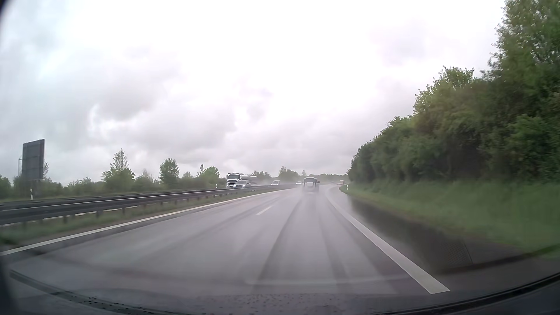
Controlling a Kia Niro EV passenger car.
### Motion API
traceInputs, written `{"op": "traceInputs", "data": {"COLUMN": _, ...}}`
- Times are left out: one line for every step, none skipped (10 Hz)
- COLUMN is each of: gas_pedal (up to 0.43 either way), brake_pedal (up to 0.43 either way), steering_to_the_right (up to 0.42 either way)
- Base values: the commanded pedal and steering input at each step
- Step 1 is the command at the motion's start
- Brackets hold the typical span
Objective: Follow the waypoints while adhering to traffic rules and regulations
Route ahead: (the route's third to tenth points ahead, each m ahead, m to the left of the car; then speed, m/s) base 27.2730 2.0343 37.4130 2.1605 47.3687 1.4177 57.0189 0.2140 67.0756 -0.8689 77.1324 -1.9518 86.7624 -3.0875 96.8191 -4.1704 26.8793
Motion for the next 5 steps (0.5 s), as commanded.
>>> {"op": "traceInputs", "data": {"gas_pedal": 0.311, "brake_pedal": 0.0, "steering_to_the_right": 0.008}}
{"op": "traceInputs", "data": {"gas_pedal": 0.311, "brake_pedal": 0.0, "steering_to_the_right": 0.007}}
{"op": "traceInputs", "data": {"gas_pedal": 0.311, "brake_pedal": 0.0, "steering_to_the_right": 0.009}}
{"op": "traceInputs", "data": {"gas_pedal": 0.311, "brake_pedal": 0.0, "steering_to_the_right": 0.012}}
{"op": "traceInputs", "data": {"gas_pedal": 0.311, "brake_pedal": 0.0, "steering_to_the_right": 0.013}}
